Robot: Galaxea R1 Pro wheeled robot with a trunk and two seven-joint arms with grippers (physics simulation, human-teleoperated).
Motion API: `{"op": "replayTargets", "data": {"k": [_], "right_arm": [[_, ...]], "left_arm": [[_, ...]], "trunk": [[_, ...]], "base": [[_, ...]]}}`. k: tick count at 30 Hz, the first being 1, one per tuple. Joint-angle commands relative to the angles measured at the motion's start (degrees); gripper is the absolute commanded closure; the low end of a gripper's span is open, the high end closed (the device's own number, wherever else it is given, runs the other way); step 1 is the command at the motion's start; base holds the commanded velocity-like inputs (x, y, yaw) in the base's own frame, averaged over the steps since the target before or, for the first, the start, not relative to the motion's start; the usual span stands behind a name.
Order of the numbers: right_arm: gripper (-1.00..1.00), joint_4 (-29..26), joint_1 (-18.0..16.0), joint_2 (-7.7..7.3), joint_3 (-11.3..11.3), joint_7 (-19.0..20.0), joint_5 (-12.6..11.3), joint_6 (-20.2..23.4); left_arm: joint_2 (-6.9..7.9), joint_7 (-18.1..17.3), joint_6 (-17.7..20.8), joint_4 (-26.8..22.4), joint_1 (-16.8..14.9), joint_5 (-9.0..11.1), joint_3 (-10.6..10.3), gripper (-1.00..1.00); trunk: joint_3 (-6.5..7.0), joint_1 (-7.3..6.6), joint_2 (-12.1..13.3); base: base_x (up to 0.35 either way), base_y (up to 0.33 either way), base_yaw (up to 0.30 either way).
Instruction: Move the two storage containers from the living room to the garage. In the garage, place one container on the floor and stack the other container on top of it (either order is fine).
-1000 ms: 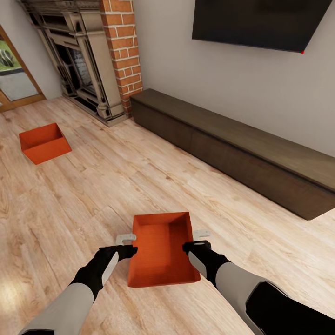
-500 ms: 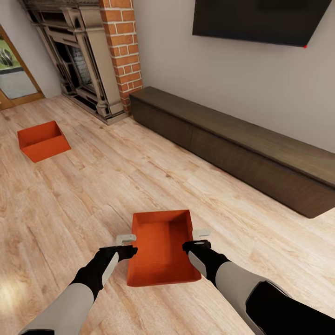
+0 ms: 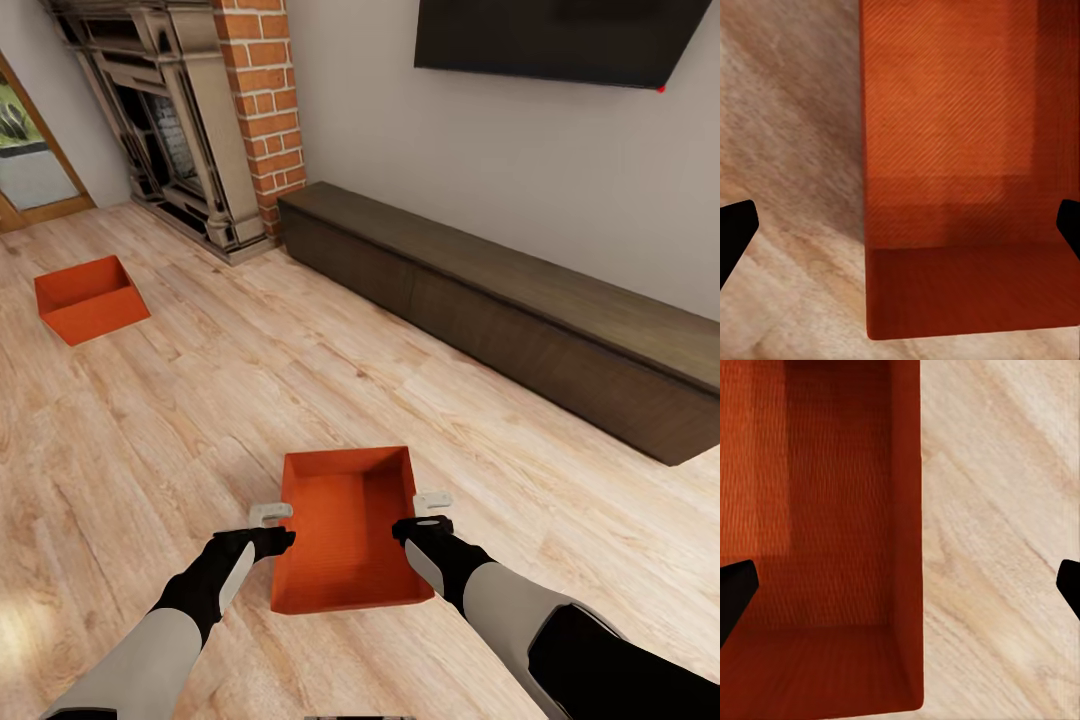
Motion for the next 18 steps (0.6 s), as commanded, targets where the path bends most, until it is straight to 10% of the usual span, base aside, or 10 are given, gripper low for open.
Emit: {"op": "replayTargets", "data": {"k": [1,18], "right_arm": [[-1.00,-0.06,-0.04,0.00,0.36,-0.34,-0.16,0.35],[-1.00,-0.06,-0.04,0.00,0.36,-0.32,-0.16,0.18]], "left_arm": [[0.02,0.13,0.32,-0.09,-0.01,0.48,0.05,-1.00],[0.42,0.39,0.32,-0.17,-0.01,0.47,0.13,-1.00]], "trunk": [[-0.22,0.22,-0.43],[-2.38,2.85,-5.25]], "base": [[0.000,0.000,0.000],[0.000,0.000,0.000]]}}
